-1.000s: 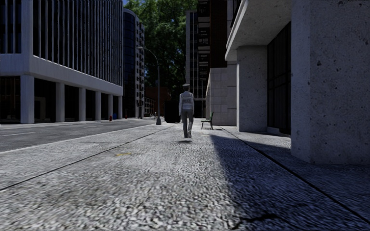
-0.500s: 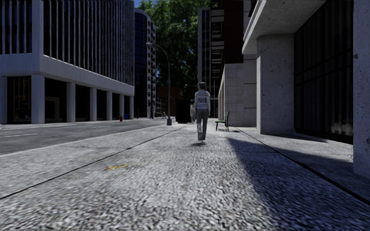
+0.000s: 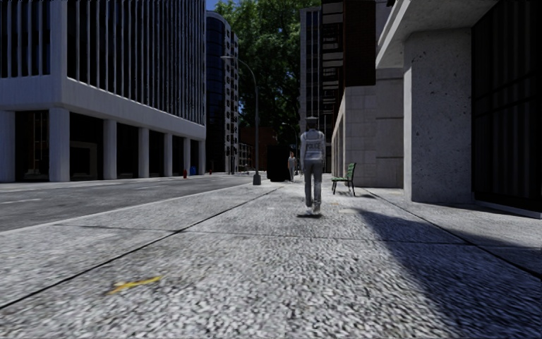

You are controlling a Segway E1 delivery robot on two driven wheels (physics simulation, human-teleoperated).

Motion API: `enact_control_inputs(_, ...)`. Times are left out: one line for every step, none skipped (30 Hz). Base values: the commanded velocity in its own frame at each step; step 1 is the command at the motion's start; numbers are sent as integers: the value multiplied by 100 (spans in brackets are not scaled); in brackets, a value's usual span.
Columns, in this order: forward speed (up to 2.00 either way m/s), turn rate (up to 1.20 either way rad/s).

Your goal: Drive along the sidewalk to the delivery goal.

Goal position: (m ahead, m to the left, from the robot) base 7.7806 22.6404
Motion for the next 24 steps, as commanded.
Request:
enact_control_inputs(200, 2)
enact_control_inputs(200, 2)
enact_control_inputs(200, 0)
enact_control_inputs(200, 0)
enact_control_inputs(200, 0)
enact_control_inputs(200, 0)
enact_control_inputs(200, 0)
enact_control_inputs(200, 0)
enact_control_inputs(200, 0)
enact_control_inputs(200, 0)
enact_control_inputs(189, 0)
enact_control_inputs(169, 0)
enact_control_inputs(149, 0)
enact_control_inputs(138, -2)
enact_control_inputs(133, -12)
enact_control_inputs(128, -18)
enact_control_inputs(128, -18)
enact_control_inputs(123, -24)
enact_control_inputs(115, -32)
enact_control_inputs(108, -38)
enact_control_inputs(102, -39)
enact_control_inputs(91, -39)
enact_control_inputs(84, -40)
enact_control_inputs(78, -40)
